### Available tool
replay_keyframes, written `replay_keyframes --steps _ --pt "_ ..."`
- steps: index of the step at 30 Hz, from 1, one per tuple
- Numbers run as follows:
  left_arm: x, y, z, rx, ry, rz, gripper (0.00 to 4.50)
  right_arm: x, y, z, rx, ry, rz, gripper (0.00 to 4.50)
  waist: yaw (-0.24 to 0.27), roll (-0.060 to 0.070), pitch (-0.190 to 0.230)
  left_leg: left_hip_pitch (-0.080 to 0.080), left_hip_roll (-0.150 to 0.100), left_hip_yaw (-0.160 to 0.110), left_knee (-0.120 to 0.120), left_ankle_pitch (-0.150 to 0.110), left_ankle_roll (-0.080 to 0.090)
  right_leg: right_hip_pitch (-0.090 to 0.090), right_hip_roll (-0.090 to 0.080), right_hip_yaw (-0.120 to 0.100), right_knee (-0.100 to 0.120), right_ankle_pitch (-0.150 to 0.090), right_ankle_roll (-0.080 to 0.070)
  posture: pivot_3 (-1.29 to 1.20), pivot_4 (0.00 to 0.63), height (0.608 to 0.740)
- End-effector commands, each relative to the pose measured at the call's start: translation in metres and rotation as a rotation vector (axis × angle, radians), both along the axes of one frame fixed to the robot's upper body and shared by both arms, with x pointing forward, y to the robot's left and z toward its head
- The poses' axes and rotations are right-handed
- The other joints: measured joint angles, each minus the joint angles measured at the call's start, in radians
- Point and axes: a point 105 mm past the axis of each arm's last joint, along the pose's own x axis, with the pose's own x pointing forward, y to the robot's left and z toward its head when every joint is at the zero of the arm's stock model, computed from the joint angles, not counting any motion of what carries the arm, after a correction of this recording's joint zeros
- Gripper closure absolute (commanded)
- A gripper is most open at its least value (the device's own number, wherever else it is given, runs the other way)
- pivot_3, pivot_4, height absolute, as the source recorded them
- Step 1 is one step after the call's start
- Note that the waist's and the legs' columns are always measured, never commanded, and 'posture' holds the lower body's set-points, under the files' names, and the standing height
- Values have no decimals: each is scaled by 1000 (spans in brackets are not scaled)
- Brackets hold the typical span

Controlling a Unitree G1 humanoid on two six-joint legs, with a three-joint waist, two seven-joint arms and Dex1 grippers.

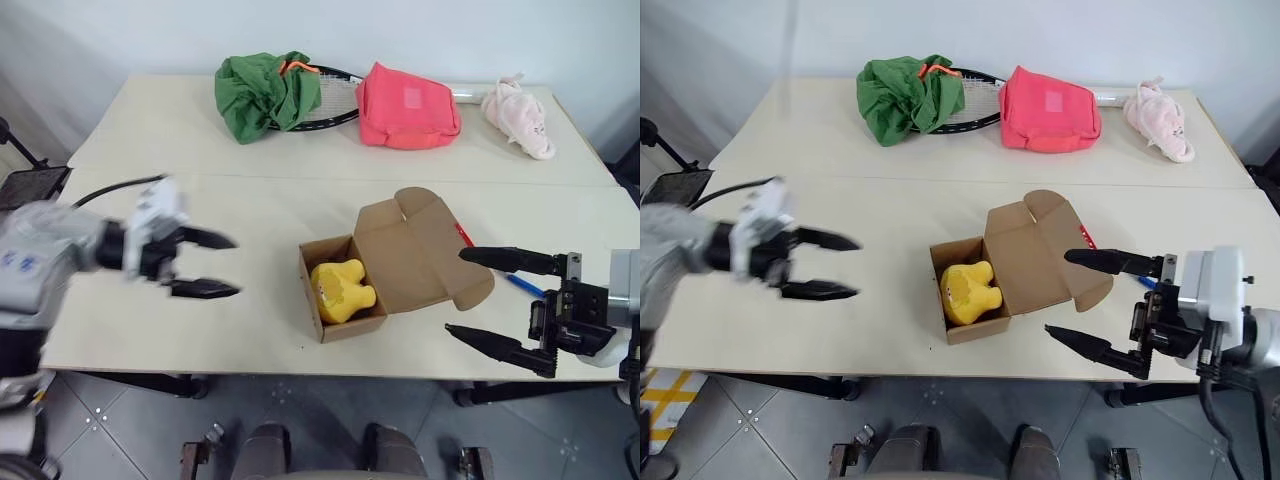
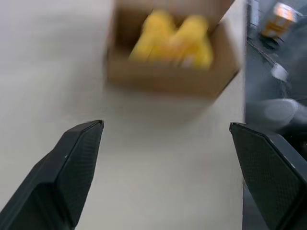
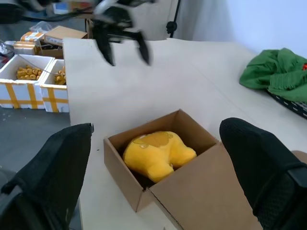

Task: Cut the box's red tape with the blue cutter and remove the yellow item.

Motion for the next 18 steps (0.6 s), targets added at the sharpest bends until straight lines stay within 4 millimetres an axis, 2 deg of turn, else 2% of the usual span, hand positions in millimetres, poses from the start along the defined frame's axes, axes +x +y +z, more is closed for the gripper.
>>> replay_keyframes --steps 1,3,5,9,12,15,18 --pt "13 -36 -9 147 46 0 31 -1 8 5 18 -43 24 0 -1 0 0 0 0 0 0 0 0 0 0 0 1 0 0 0 150 740" --pt "19 -59 -11 190 48 -21 31 -1 13 3 22 -24 40 0 -5 0 0 0 0 0 0 0 0 0 0 0 0 0 0 0 150 740" --pt "16 -79 -13 219 57 -83 31 -3 17 -2 14 15 60 0 -10 0 0 0 0 0 -1 0 0 0 0 0 0 0 0 0 150 740" --pt "15 -102 -25 279 37 -151 31 -5 22 -4 16 24 73 0 -11 0 0 0 0 0 -3 0 0 -1 0 0 -1 0 0 0 150 740" --pt "24 -114 -37 318 4 -159 31 -6 26 -4 28 18 65 0 -7 0 0 0 0 0 -1 0 0 -1 0 0 -1 0 0 0 150 740" --pt "37 -115 -50 384 -54 -151 31 -7 28 -2 39 10 49 0 -5 0 0 -1 0 0 1 0 0 -1 0 0 -1 0 0 0 150 740" --pt "45 -120 -62 416 -72 -166 652 -8 28 -3 42 17 37 0 1 0 0 -1 0 0 1 0 0 -1 0 0 -2 0 0 0 150 740"
